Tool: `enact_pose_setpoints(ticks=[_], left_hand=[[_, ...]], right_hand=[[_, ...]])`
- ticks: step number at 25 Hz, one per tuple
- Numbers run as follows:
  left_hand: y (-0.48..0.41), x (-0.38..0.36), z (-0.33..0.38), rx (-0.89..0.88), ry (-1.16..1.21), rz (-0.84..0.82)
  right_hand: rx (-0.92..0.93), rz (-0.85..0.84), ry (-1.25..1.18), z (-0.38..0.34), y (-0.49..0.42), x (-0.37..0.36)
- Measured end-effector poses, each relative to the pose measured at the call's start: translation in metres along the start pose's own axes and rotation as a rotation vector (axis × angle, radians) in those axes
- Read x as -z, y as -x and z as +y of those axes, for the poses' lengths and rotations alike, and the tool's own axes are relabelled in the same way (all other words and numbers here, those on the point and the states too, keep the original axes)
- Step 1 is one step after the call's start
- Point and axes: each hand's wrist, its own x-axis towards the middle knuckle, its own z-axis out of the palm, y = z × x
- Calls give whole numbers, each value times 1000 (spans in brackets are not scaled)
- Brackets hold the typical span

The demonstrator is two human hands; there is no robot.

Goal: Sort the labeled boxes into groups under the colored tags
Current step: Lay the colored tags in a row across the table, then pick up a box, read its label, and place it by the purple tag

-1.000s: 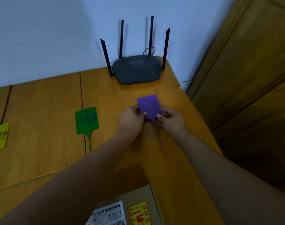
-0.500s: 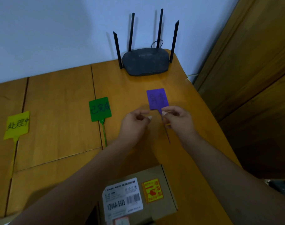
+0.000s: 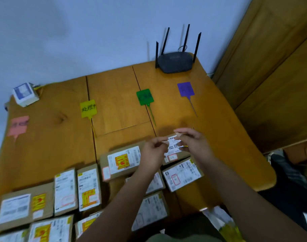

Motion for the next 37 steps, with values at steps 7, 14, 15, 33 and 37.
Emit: enact_pose_setpoints(ticks=[7,14,15,33,37], left_hand=[[42,1,-13,106,-119,70],[18,-37,-9,311,-84,123],[11,-42,-10,335,-97,163],[51,16,78,-160,51,330],[83,56,123,-360,173,438]], right_hand=[[-32,60,48,20,21,4],[-33,196,521,53,-33,54],[-61,185,548,59,-42,60],[361,193,164,-53,0,56],[494,134,83,-112,38,26]])
